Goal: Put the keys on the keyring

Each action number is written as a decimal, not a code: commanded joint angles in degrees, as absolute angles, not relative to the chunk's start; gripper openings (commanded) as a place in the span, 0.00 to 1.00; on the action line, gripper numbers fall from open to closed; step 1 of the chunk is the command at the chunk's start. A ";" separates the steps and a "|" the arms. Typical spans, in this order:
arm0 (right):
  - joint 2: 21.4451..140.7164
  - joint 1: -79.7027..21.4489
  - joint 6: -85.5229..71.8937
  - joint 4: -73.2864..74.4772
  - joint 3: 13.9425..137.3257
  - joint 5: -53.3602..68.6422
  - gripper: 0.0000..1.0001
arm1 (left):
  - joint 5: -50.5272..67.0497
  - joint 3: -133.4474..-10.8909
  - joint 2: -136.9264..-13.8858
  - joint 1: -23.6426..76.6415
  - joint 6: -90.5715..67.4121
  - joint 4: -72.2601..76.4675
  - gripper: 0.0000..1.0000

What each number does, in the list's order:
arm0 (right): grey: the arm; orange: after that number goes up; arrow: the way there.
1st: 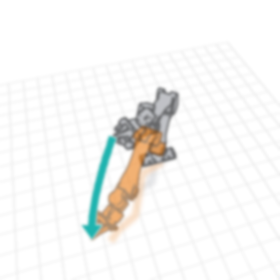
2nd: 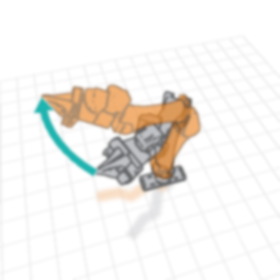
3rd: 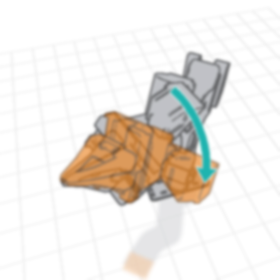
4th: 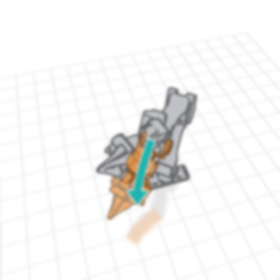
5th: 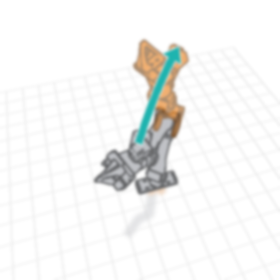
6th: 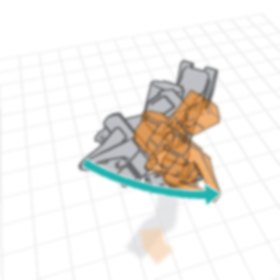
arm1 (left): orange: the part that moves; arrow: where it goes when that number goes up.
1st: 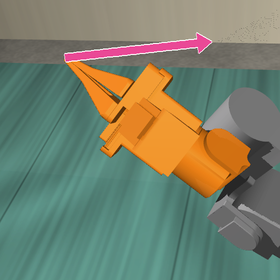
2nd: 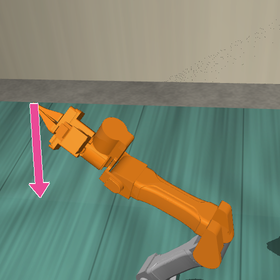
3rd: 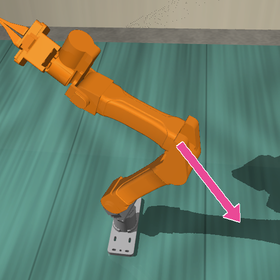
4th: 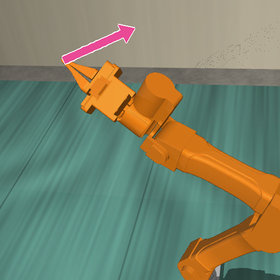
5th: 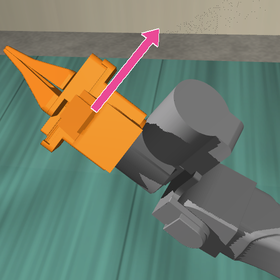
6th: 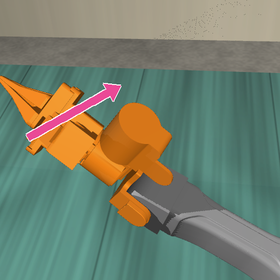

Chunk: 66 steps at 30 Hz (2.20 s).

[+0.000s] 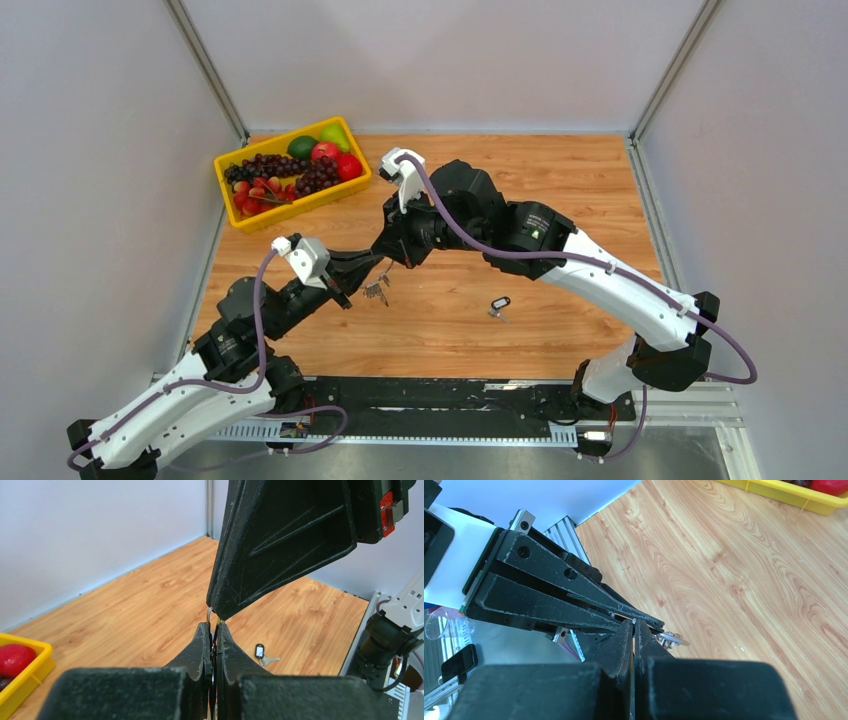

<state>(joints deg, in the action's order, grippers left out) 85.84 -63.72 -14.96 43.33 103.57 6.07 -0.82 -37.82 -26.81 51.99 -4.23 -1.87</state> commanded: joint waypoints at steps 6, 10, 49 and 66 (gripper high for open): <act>83.28 -64.08 -15.78 39.83 104.59 5.65 0.00 | -2.54 -38.77 -26.55 51.85 -5.12 1.41 0.01; 82.95 -64.03 -15.60 39.75 103.60 5.93 0.00 | -3.04 -39.32 -26.88 51.84 -5.11 1.01 0.00; 64.45 -46.85 -30.54 35.17 47.73 -16.81 0.48 | -4.67 -39.37 -27.70 51.80 -4.74 -1.64 0.00; 65.94 -37.56 -27.73 24.42 35.57 -2.34 0.46 | -4.25 -39.04 -29.13 51.85 -4.75 -1.33 0.00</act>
<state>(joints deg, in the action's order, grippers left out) 65.56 -38.96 -28.03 29.54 37.10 -6.57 -4.78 -37.82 -28.84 51.99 -4.62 -2.44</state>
